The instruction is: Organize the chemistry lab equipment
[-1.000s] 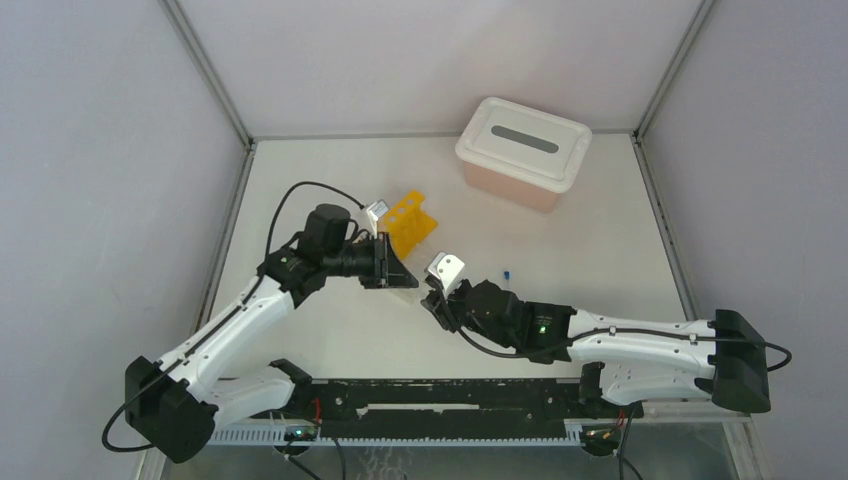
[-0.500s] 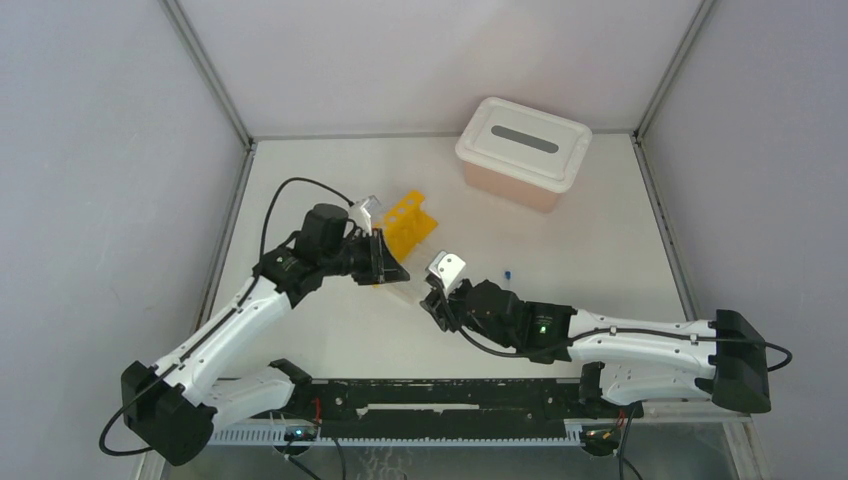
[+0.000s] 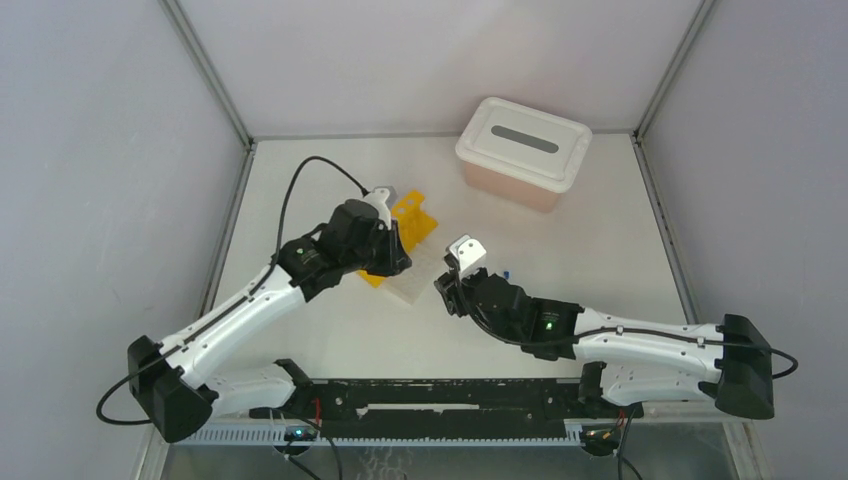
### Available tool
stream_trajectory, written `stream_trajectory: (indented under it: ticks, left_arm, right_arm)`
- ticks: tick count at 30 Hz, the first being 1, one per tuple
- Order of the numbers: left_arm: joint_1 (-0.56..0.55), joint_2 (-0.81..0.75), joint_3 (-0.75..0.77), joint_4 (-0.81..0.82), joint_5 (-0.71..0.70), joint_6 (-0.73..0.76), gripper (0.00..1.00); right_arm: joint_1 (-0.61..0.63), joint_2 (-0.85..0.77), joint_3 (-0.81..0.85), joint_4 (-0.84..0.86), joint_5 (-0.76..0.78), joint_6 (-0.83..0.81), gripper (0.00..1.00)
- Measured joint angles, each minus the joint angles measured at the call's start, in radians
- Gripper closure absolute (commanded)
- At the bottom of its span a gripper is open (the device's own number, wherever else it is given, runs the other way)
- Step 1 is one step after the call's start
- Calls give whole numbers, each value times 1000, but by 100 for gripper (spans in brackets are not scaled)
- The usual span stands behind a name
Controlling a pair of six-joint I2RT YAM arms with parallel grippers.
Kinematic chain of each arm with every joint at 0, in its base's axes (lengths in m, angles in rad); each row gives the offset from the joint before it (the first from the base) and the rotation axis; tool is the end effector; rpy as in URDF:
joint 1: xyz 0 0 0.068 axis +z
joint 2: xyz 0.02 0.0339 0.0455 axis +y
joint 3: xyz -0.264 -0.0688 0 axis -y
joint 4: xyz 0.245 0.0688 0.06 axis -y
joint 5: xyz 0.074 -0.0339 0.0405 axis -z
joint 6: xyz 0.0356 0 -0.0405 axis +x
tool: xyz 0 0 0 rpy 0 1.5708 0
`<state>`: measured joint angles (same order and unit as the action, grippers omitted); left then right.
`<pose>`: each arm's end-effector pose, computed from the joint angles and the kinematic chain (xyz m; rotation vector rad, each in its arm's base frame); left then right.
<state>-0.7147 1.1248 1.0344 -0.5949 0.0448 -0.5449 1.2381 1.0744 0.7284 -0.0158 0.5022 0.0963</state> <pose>0.1805 -0.1587 0.3200 0.2249 2.3473 -0.7012 0.0957 0.2245 0.2818 -0.7354 1.7613 0.4246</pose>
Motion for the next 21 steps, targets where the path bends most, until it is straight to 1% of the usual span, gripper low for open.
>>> stream_trajectory:
  ticks: [5,12,21]
  left_arm:
    - [-45,76,18,-8,-125,29,91]
    - [-64,162,43,-10,-257,68,91]
    - [-75,262,83,20,-336,113,93]
  right_arm:
    - [-68,0,-18,-24,56,68,53]
    - [-196,0,-53,-96,83,193,53]
    - [-303,49,-55,-166,75,309,53]
